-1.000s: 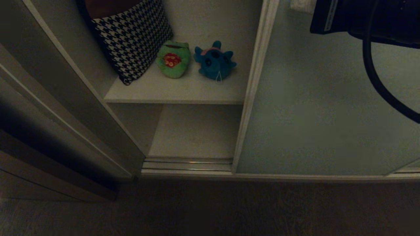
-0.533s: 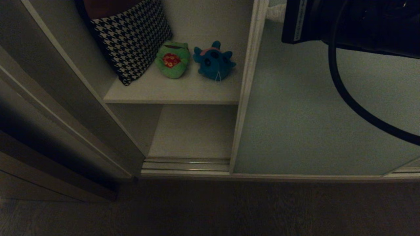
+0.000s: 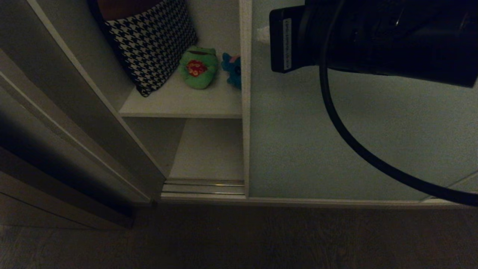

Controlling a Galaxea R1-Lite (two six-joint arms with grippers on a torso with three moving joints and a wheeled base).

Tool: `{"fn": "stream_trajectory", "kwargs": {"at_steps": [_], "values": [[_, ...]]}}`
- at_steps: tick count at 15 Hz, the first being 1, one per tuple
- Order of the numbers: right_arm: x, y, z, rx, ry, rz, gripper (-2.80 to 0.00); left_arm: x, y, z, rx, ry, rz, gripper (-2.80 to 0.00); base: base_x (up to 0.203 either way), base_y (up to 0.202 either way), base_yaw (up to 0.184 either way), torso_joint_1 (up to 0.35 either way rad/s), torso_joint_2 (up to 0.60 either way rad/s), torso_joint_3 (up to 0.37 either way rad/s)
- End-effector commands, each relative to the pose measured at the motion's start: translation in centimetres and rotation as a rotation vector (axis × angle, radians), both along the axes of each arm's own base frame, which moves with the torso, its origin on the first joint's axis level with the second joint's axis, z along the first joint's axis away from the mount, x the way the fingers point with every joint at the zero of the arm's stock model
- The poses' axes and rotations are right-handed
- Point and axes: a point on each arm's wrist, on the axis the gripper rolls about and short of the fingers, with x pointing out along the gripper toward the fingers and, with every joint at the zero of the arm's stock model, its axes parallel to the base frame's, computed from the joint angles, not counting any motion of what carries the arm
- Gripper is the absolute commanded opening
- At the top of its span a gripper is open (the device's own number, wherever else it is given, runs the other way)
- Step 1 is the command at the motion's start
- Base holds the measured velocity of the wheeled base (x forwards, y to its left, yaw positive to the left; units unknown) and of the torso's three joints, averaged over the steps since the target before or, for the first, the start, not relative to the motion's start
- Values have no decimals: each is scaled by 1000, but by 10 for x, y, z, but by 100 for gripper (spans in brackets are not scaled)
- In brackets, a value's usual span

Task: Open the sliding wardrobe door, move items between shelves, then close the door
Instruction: Close the door

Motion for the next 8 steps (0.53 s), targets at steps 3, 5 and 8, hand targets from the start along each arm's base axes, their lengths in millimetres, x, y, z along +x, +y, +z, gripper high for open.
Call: {"fn": "stream_trajectory", "kwargs": {"at_steps": [3, 5, 8], "values": [[-34, -32, 24, 43, -28, 24, -280, 0, 0, 0, 0, 2, 0, -280, 0, 0, 0, 0, 0, 0], [-49, -60, 32, 65, -40, -12, -280, 0, 0, 0, 0, 2, 0, -280, 0, 0, 0, 0, 0, 0], [-51, -111, 25, 70, 10, -264, -280, 0, 0, 0, 0, 2, 0, -280, 0, 0, 0, 0, 0, 0]]}}
